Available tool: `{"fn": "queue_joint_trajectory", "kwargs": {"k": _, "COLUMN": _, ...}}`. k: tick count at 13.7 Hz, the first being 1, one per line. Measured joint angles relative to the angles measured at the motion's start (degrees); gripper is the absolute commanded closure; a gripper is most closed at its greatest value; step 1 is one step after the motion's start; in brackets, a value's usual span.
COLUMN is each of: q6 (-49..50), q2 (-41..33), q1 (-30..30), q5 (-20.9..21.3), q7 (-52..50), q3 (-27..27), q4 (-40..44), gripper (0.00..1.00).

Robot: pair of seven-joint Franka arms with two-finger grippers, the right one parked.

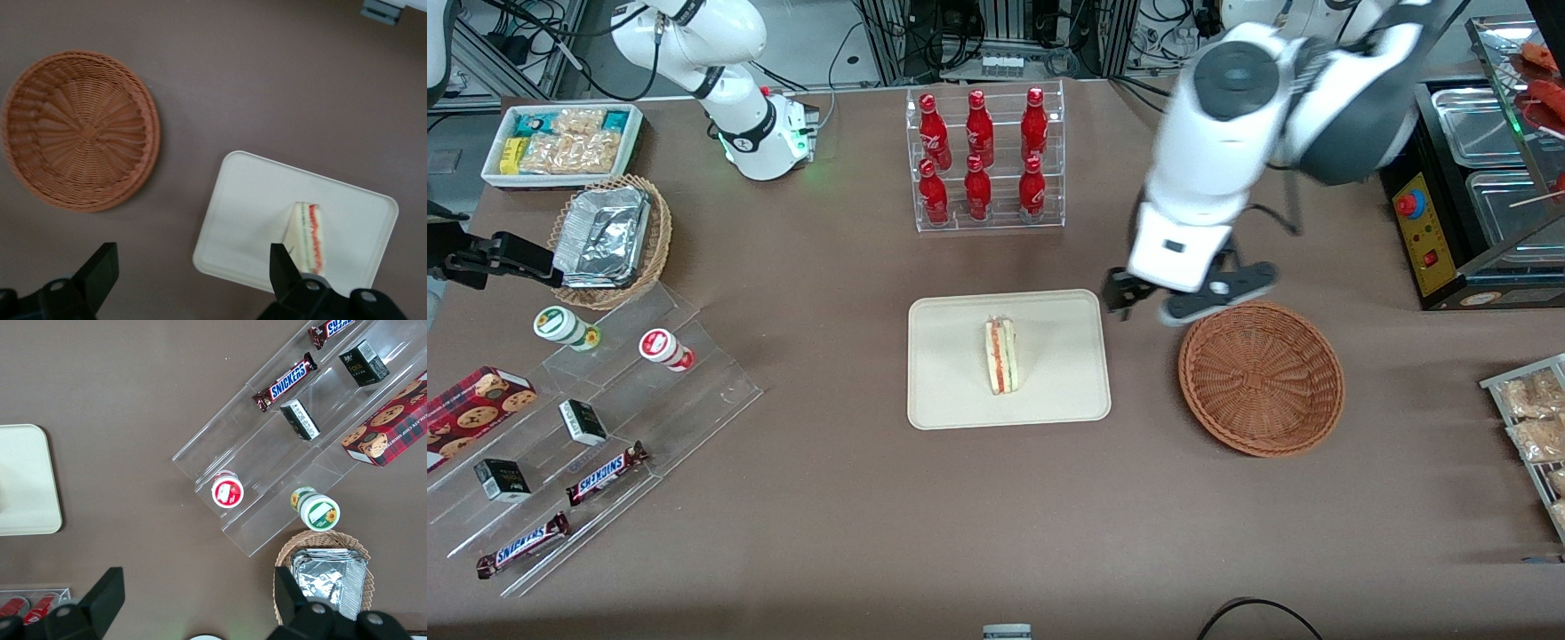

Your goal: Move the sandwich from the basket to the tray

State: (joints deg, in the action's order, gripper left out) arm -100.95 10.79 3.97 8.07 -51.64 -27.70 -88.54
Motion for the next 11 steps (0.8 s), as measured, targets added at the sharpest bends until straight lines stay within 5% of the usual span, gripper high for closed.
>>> {"fn": "queue_joint_trajectory", "kwargs": {"k": 7, "q6": 11.84, "q2": -6.74, "q1": -12.12, "q5": -4.94, "q7": 20.78, "q3": 0.31, "q4": 1.18, "gripper": 0.00}}
{"fn": "queue_joint_trajectory", "kwargs": {"k": 11, "q6": 17.01, "q2": -10.06, "q1": -12.38, "q5": -7.78, "q7": 35.60, "q3": 9.66, "q4": 1.71, "gripper": 0.00}}
